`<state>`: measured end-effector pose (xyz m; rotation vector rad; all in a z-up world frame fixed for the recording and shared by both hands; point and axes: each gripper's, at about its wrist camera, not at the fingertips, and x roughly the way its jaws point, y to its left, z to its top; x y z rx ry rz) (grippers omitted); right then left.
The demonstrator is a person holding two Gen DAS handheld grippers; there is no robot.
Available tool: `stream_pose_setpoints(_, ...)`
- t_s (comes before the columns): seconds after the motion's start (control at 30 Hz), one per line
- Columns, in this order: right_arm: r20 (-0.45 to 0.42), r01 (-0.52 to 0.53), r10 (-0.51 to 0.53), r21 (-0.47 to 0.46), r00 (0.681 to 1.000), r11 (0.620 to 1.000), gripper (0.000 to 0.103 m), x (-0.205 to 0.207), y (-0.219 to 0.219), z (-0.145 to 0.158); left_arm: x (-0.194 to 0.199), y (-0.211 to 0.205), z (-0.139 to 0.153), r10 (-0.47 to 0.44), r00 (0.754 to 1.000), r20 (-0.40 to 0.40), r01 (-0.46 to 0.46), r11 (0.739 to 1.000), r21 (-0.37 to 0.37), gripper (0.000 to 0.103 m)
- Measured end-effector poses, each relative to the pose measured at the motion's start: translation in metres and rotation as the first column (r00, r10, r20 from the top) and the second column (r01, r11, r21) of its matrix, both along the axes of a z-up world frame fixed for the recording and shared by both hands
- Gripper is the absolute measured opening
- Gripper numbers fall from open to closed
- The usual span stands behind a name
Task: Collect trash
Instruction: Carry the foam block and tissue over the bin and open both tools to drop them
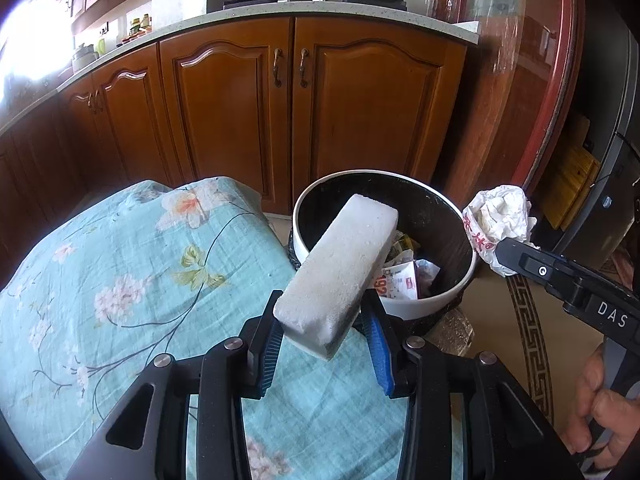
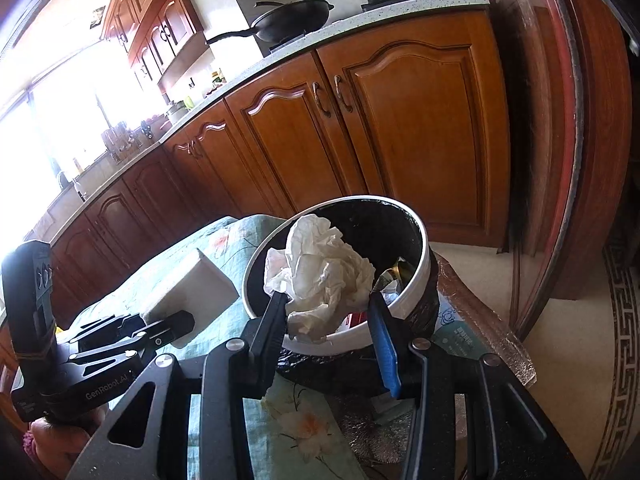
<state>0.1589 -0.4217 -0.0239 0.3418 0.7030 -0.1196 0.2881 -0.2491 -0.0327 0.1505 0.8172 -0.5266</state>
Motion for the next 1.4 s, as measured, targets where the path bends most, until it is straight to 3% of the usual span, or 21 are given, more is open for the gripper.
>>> stream_pose_setpoints(0.5,-0.085,-0.018,0.018,0.002,0.996,1.000,0.043,0.043,-0.018,-0.008,0.042,-0.035,-0.004,-0.009,1.000,0.005,0.009,0.999,0.036,0.038)
stream_pose_setpoints(0.9,-0.148,-0.029,0.027,-0.012,0.989,0.999,0.044,0.065,-0.027,-0.015,0.071,-0.060,-0.020,-0.012,0.998,-0.060,0.015,0.999,0.048,0.038)
stream_pose_setpoints(1.4,-0.187,-0.042,0.034,-0.039,0.982,0.998,0.045,0.078,-0.027,-0.021,0.083,-0.078,-0.026,-0.026,0.997,-0.073,0.031,0.997,0.065,0.038)
